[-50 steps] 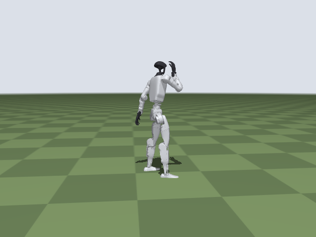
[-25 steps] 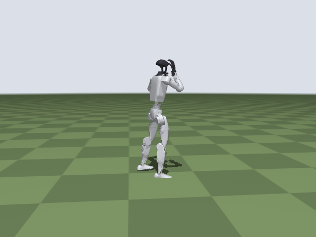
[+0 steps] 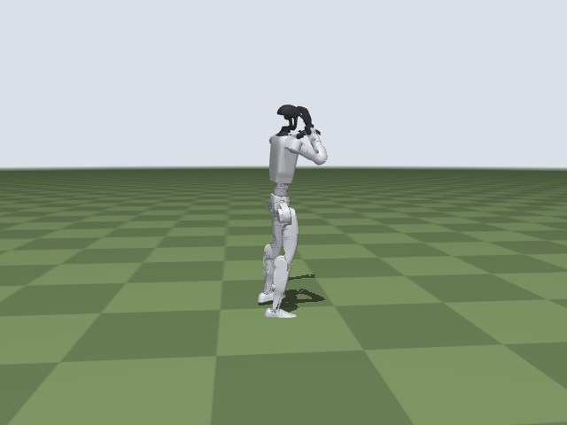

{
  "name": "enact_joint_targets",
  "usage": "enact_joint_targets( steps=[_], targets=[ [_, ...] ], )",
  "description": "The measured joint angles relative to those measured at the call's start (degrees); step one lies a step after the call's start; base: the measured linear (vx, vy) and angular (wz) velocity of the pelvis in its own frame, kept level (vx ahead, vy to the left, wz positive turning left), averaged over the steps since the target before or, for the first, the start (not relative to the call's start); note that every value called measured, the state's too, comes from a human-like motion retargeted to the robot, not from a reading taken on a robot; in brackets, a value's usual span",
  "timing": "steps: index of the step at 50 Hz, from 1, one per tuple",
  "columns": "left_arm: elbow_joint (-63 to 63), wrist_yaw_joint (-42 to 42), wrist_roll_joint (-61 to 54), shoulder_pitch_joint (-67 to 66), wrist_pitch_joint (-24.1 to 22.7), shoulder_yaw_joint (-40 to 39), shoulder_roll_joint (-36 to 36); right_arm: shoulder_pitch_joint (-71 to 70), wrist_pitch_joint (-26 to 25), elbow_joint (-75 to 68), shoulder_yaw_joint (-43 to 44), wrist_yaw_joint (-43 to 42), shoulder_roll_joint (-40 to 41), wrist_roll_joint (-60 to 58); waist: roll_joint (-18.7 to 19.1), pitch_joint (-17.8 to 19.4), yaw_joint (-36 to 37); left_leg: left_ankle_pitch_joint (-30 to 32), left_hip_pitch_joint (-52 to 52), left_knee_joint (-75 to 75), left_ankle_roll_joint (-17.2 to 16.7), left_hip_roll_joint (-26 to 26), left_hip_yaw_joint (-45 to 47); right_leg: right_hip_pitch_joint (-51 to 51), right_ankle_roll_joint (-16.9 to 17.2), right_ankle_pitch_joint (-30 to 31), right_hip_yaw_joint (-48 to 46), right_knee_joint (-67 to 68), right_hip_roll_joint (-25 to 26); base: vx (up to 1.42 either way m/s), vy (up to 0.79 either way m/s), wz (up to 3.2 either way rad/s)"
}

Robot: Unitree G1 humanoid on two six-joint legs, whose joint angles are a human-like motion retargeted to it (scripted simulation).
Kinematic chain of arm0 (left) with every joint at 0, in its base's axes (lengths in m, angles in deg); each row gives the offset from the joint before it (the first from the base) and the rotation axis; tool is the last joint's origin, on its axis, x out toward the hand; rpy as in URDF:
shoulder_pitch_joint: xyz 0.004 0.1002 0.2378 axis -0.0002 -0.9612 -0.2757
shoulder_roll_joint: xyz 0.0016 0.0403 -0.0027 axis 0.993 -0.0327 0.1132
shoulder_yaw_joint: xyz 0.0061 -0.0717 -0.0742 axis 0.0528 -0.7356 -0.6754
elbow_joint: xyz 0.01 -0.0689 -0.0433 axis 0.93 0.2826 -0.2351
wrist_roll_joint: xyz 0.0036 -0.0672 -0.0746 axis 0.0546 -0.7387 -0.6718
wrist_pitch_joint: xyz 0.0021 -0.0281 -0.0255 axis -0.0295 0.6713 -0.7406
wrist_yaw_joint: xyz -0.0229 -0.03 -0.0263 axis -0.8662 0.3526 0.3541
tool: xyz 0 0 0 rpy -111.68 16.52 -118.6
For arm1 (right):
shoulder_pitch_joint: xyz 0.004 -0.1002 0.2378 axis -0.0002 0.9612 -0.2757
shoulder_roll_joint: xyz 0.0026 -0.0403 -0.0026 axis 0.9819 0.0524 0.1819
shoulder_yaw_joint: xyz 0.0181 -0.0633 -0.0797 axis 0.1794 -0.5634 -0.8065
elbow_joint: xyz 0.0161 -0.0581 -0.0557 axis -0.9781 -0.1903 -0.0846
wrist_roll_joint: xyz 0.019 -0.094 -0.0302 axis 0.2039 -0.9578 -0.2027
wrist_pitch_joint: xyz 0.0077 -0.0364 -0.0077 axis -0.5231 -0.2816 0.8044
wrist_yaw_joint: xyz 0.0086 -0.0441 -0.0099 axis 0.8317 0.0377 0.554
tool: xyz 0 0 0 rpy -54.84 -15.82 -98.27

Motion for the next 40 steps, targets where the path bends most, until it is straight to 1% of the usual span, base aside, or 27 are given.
enact_joint_targets(
  steps=[2, 5, 10, 13, 15, 18, 20, 25, 27, 28, 30, 36, 38, 40],
  targets=[
    [9.8, 6.0, -2.1, 2.6, 1.8, 3.8, 1.3, -0.4, -0.6, 0.2, -0.9, 1.2, 0.2, 0.3, 1.1, -0.1, -0.4, 1.9, -0.3, -2.6, -0.7, 0.2, -0.1, 0.6, 0.1, -0.4, 0.2, 0.1, 0.9, 0.12, 0.0, -0.25],
    [23.5, 9.5, -4.4, 5.0, 4.5, 8.8, 2.4, -0.3, -0.7, 0.4, -1.6, 1.4, 0.5, 1.2, 2.6, -0.1, -0.6, 4.8, -0.9, -4.9, -1.4, 0.6, -0.1, 1.6, 0.2, -0.9, 0.7, 0.2, 1.9, 0.12, 0.01, -0.24],
    [42.0, 6.1, -9.6, 7.1, 7.3, 13.9, 1.2, 0.2, -0.2, 0.6, -1.8, -0.1, 0.5, 3.3, 3.9, 0.0, 0.1, 7.7, -1.4, -5.6, -1.0, 0.9, 0.2, 3.0, 0.1, -1.6, 1.1, 0.6, 2.5, 0.12, 0.04, -0.14],
    [46.8, 4.4, -11.4, 7.5, 8.5, 14.3, 0.1, 0.6, -0.6, 0.6, -1.3, -0.4, 0.1, 4.3, 3.9, -0.1, 1.2, 7.5, -1.4, -4.8, -0.3, 0.7, 0.2, 3.6, -0.2, -2.1, 0.9, 1.1, 2.2, 0.11, 0.06, 0.04],
    [46.7, 3.7, -11.1, 7.2, 8.9, 13.9, -0.2, 0.8, -0.8, 0.6, -1.0, -0.4, -0.2, 4.9, 3.9, -0.3, 2.1, 7.0, -1.3, -4.2, -0.1, 0.6, -0.2, 3.9, -0.4, -2.5, 0.5, 1.5, 1.9, 0.11, 0.07, 0.19],
    [41.4, 1.8, -7.8, 5.7, 7.6, 13.3, 0.3, 1.0, -0.2, 0.7, -0.8, -0.6, -0.3, 5.6, 3.6, -0.7, 3.4, 6.2, -1.0, -3.7, -0.2, 0.2, -1.1, 4.3, -1.0, -3.1, -0.4, 2.5, 1.4, 0.1, 0.08, 0.34],
    [36.0, -0.5, -4.4, 4.4, 5.3, 13.4, 1.2, 1.1, 0.9, 0.7, -0.9, -1.2, -0.1, 6.2, 3.4, -1.0, 4.4, 5.9, -0.8, -3.8, -0.5, -0.1, -2.0, 4.6, -1.4, -3.5, -1.3, 3.2, 1.0, 0.09, 0.08, 0.47],
    [23.5, -8.9, 7.1, 2.2, -4.4, 15.2, 4.5, 1.1, 6.3, 0.2, -1.9, -3.3, 1.3, 7.7, 2.9, -1.7, 6.1, 6.1, -0.4, -5.0, -1.9, -0.8, -4.9, 5.0, -2.3, -4.3, -4.1, 5.0, 0.3, 0.08, 0.08, 0.57],
    [22.3, -10.5, 10.1, 2.5, -6.0, 16.5, 5.7, 0.8, 7.2, -0.2, -2.3, -3.5, 2.0, 7.6, 2.8, -1.9, 6.6, 6.4, -0.4, -5.5, -2.2, -1.1, -6.1, 5.2, -2.5, -4.5, -5.3, 5.6, 0.0, 0.06, 0.07, 0.58],
    [22.7, -10.3, 10.7, 2.8, -5.9, 17.1, 6.0, 0.6, 7.2, -0.5, -2.5, -3.4, 2.4, 7.4, 2.8, -1.9, 6.7, 6.5, -0.4, -5.8, -2.3, -1.3, -6.7, 5.2, -2.6, -4.6, -5.9, 5.8, -0.2, 0.05, 0.06, 0.56],
    [25.4, -8.2, 9.9, 3.7, -3.9, 18.3, 6.2, 0.1, 6.1, -0.9, -2.8, -3.0, 3.0, 6.6, 2.8, -1.8, 7.1, 6.8, -0.5, -6.3, -2.4, -1.6, -7.7, 5.3, -2.6, -4.6, -7.0, 6.2, -0.5, 0.04, 0.06, 0.52],
    [40.4, 6.4, -2.9, 9.9, 8.3, 19.9, 3.4, -1.1, -0.6, -1.2, -3.2, -0.2, 3.2, 2.9, 2.9, -1.3, 8.0, 7.4, -1.6, -6.6, -2.1, -2.4, -10.6, 5.7, -2.4, -4.5, -10.2, 6.0, -1.0, 0.01, 0.05, 0.46],
    [43.8, 8.5, -5.0, 12.3, 10.5, 20.7, 2.8, -1.4, -1.7, -1.1, -3.2, 0.3, 3.1, 2.4, 2.9, -1.1, 8.5, 7.6, -2.1, -6.6, -2.1, -2.7, -11.6, 5.9, -2.3, -4.5, -11.1, 5.6, -1.1, -0.01, 0.05, 0.44],
    [45.1, 8.7, -5.7, 14.4, 11.1, 21.7, 2.4, -1.6, -2.2, -1.1, -3.0, 0.3, 2.9, 2.1, 2.8, -0.8, 9.0, 7.8, -2.7, -6.6, -2.2, -3.0, -12.7, 6.1, -2.3, -4.5, -12.1, 5.2, -1.1, -0.02, 0.05, 0.47]
  ],
)
